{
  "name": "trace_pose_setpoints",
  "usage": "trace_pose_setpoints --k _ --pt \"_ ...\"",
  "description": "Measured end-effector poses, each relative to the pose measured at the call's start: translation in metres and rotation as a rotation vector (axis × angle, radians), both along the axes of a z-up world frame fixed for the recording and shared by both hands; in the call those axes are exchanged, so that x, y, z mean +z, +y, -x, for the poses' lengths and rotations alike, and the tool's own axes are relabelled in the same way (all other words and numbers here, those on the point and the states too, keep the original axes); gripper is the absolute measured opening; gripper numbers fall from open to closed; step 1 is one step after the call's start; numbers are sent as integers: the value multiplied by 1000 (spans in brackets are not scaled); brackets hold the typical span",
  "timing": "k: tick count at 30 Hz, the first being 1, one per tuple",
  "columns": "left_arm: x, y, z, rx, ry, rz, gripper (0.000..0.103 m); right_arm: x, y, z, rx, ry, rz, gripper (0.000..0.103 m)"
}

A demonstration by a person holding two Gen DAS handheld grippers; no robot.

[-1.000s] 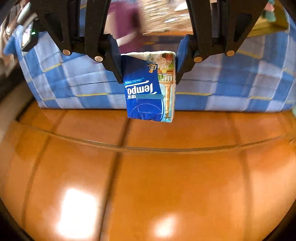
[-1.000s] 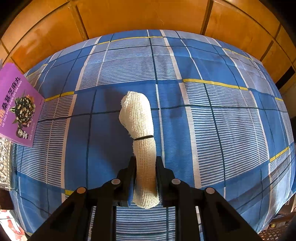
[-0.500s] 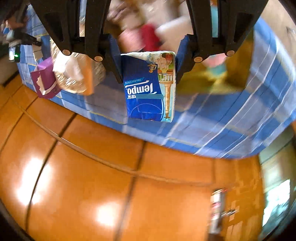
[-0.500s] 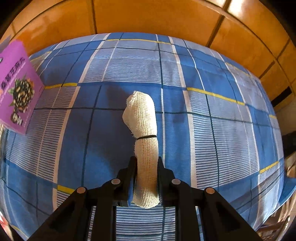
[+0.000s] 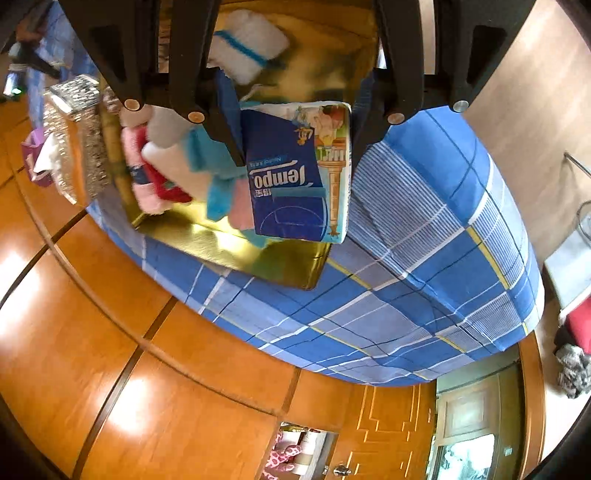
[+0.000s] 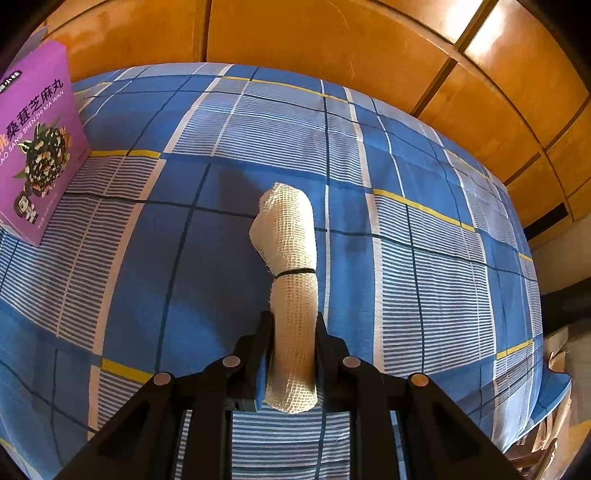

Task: Organize soft objects
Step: 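Carry the Tempo pack into the gold tray with the left tool and open, then lift the white rolled towel with the right tool toward the gold tray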

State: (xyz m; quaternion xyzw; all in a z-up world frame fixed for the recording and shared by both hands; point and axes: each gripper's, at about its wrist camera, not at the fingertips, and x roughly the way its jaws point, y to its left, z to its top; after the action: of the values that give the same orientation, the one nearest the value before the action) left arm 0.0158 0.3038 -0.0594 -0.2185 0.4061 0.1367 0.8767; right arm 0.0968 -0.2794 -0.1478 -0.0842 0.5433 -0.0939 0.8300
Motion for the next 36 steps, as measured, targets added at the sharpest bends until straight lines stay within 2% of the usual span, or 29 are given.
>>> trace_pose_setpoints --k 5,10,19,27,36 --pt "-14 -27 -6 -93 32 -70 54 1 1 1 -5 -1 -2 18" --pt "-22 -36 -2 -80 47 -105 80 0 -1 -1 -7 0 -10 18" --pt "-13 -51 11 -80 14 -153 81 0 -9 -4 -27 -2 -38 18" --pt "13 -78 17 -158 -66 -181 83 3 -18 -6 -73 7 -94 23" --pt "23 -106 19 -232 -86 -221 83 9 -22 -7 -91 -14 -133 27"
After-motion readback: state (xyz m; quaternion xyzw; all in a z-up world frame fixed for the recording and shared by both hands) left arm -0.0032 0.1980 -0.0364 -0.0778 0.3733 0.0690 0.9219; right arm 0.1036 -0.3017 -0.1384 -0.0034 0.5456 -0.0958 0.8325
